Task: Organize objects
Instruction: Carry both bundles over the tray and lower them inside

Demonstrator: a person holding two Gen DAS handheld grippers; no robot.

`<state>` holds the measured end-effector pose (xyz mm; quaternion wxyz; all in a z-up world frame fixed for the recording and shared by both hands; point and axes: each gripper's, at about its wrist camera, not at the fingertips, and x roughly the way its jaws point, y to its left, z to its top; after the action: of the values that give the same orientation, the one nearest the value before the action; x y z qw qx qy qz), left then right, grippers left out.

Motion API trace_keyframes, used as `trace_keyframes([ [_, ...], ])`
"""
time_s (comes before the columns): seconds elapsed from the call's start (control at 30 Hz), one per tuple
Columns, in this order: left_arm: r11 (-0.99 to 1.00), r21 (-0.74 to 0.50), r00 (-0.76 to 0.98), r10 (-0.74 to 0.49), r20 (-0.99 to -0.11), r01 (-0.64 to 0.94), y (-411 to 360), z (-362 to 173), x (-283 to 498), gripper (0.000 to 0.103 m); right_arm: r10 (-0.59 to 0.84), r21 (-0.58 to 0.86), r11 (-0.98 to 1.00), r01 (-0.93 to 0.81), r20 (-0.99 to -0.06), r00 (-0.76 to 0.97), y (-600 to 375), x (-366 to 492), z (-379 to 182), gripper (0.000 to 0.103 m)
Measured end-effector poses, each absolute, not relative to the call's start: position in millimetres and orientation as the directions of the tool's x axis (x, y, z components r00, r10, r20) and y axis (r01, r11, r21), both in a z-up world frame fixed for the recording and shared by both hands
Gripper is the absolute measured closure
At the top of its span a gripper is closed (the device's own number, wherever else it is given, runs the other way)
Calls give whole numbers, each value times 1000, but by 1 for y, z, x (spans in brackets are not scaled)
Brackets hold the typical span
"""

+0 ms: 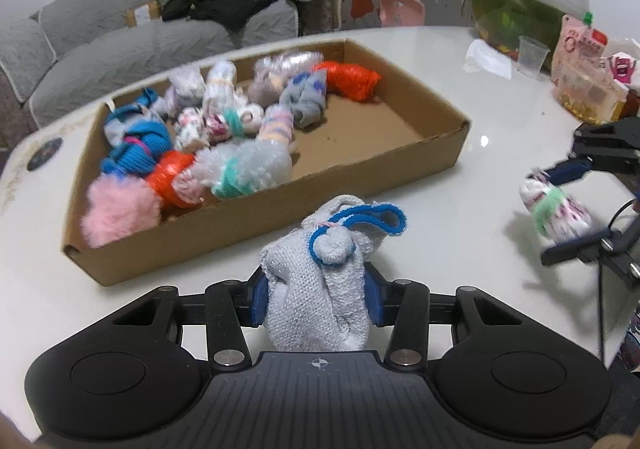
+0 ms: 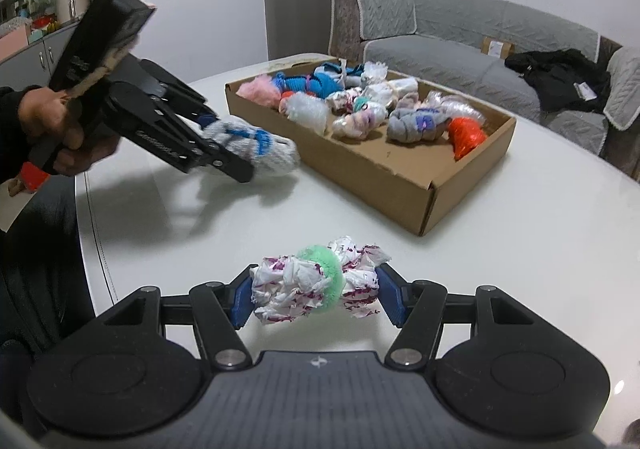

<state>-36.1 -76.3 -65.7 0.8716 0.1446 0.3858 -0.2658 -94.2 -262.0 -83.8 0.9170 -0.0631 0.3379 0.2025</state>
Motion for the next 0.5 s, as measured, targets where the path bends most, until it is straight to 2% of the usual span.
trace_keyframes([
  [0.2,815,82,590,-341,-732,573,-69,-33,-51,51,285,-32,920,-390,-629,723,-276,-92,-61,45],
  [0.5,830,53,586,-345,-733,555,-68,19,-34,51,206,-168,916,-366,-584,785,-293,-72,-8,45],
])
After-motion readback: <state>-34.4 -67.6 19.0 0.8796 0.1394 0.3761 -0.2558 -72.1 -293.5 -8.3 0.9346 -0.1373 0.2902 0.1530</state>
